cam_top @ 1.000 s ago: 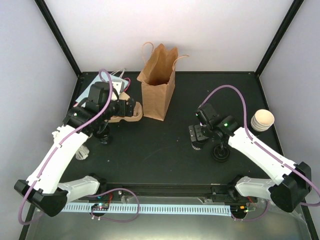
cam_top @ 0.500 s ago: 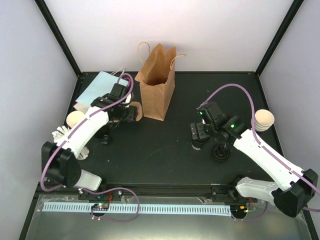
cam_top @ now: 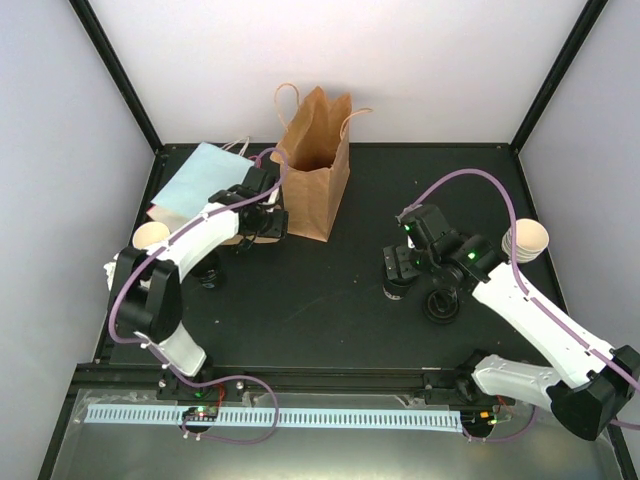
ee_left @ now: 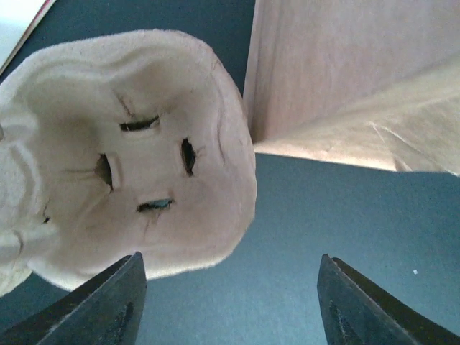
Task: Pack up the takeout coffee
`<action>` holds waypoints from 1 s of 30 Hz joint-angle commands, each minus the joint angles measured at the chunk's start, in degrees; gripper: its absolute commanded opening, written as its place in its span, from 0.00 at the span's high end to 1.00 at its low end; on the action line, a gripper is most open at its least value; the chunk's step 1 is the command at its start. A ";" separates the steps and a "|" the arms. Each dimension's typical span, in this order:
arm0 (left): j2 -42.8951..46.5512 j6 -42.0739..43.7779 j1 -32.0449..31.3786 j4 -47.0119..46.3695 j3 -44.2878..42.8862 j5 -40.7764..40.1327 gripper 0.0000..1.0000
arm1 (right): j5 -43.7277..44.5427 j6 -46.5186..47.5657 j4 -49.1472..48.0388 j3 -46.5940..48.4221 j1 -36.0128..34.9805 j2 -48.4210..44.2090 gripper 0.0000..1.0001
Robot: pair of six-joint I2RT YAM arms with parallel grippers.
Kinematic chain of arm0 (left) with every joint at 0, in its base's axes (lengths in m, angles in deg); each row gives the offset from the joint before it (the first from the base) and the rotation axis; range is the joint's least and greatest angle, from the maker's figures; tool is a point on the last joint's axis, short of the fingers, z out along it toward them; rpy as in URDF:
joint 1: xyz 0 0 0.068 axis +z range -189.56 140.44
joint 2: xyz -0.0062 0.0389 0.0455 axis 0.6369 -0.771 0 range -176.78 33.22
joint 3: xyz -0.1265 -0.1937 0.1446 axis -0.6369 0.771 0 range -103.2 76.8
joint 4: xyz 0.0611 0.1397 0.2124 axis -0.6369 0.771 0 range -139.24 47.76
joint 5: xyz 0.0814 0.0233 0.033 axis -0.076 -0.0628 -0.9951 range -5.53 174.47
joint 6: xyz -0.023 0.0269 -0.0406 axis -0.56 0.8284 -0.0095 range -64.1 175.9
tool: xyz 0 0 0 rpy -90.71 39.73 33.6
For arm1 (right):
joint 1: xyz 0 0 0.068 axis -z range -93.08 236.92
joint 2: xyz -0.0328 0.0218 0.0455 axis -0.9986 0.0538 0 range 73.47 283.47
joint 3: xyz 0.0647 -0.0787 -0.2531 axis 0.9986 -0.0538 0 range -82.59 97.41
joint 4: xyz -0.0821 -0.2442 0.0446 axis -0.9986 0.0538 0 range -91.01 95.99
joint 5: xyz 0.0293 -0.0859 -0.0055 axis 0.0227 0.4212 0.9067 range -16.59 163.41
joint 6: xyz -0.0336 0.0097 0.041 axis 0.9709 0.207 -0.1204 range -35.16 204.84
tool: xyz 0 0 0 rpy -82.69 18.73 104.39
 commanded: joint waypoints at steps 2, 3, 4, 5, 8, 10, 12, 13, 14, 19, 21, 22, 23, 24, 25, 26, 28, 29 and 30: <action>-3.33 0.75 -1.28 -3.81 -3.77 -4.60 0.37 | 0.01 0.53 0.12 0.78 0.28 -1.14 0.02; -3.84 0.51 -1.28 -3.87 -4.04 -5.02 0.39 | -0.06 0.47 0.00 0.76 0.26 -1.14 0.02; -4.44 0.41 -1.29 -4.10 -4.17 -5.21 0.43 | -0.20 0.46 0.05 0.71 0.31 -1.17 0.02; -4.87 0.41 -1.29 -4.33 -4.22 -5.36 0.46 | -0.25 0.46 0.06 0.72 0.30 -1.13 0.02; -6.04 0.10 -1.29 -4.61 -4.54 -5.69 0.52 | -0.20 0.46 0.17 0.67 0.25 -1.20 0.02; -6.83 -0.01 -1.27 -4.70 -4.82 -6.29 0.52 | -0.28 0.46 0.26 0.76 0.29 -1.18 0.02; -7.68 0.10 -1.21 -4.58 -5.17 -6.83 0.53 | -0.22 0.38 0.40 0.76 0.28 -1.35 0.02; -8.14 0.15 -1.21 -4.40 -5.47 -7.12 0.53 | -0.17 0.37 0.39 0.87 0.33 -1.35 0.02; -8.54 0.10 -1.21 -4.26 -5.72 -7.18 0.54 | -0.17 0.33 0.41 0.85 0.27 -1.41 0.02; -9.71 0.21 -1.16 -3.20 -7.18 -7.41 0.65 | -0.04 0.28 0.41 0.93 0.30 -1.40 0.02; -9.58 0.10 -1.20 -2.39 -7.48 -8.38 0.68 | -0.13 0.28 0.41 0.94 0.25 -1.16 0.02; -9.29 0.09 -1.20 -2.18 -7.44 -8.70 0.70 | -0.16 0.26 0.36 0.94 0.25 -1.04 0.02; -8.75 0.20 -1.21 -2.02 -7.28 -8.89 0.73 | -0.17 0.28 0.28 0.93 0.27 -1.04 0.02; -8.40 0.17 -1.19 -1.97 -7.04 -9.09 0.74 | -0.22 0.36 0.24 0.86 0.25 -0.96 0.02; -8.11 0.18 -1.20 -1.79 -6.93 -9.23 0.75 | -0.28 0.37 0.12 0.83 0.29 -0.87 0.02; -7.84 0.10 -1.20 -1.59 -6.92 -9.28 0.77 | -0.42 0.37 -0.01 0.84 0.25 -0.86 0.02; -7.34 0.11 -1.21 -1.16 -6.95 -9.64 0.80 | -0.50 0.43 -0.07 0.92 0.28 -0.83 0.02; -6.98 0.02 -1.21 -0.97 -6.95 -9.78 0.81 | -0.53 0.45 -0.11 0.93 0.27 -0.71 0.02; -6.46 0.01 -1.23 -0.91 -6.89 -10.00 0.82 | -0.53 0.50 -0.19 1.00 0.25 -0.77 0.02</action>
